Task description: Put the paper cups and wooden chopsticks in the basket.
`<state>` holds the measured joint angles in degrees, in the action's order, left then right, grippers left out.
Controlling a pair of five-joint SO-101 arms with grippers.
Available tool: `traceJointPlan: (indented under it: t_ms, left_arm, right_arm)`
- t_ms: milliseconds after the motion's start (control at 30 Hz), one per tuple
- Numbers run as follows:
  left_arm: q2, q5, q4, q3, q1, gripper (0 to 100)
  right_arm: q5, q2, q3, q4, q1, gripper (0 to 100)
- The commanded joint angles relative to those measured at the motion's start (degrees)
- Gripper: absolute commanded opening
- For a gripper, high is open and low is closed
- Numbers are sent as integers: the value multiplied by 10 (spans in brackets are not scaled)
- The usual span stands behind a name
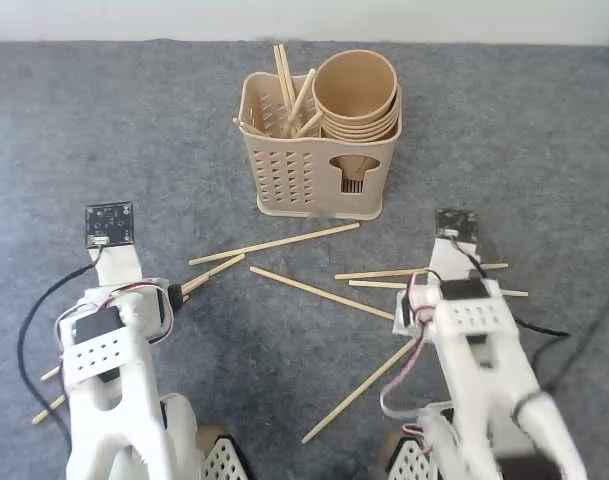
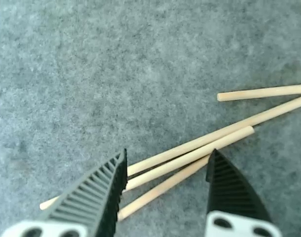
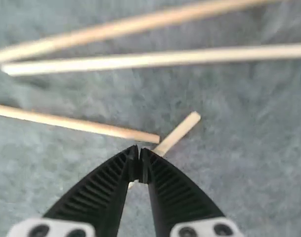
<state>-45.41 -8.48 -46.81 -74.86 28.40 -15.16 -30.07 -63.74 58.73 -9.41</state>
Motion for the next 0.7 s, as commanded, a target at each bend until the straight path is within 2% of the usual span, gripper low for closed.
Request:
traceJointPlan:
  t_ms: [0,100,267,667]
  left_arm:
    - [-18,-5,17,4,3,247]
    - [-16,-5,34,1,2,247]
    - [-14,-5,35,1,1,247]
    - [-13,-5,36,0,-12,247]
  right_arm:
    - [-4,52,44,-5,-5,9]
    - [-4,31,43,-4,-7,13]
    - [-7,2,41,12,-17,77]
    - [-4,2,66,48,-13,81]
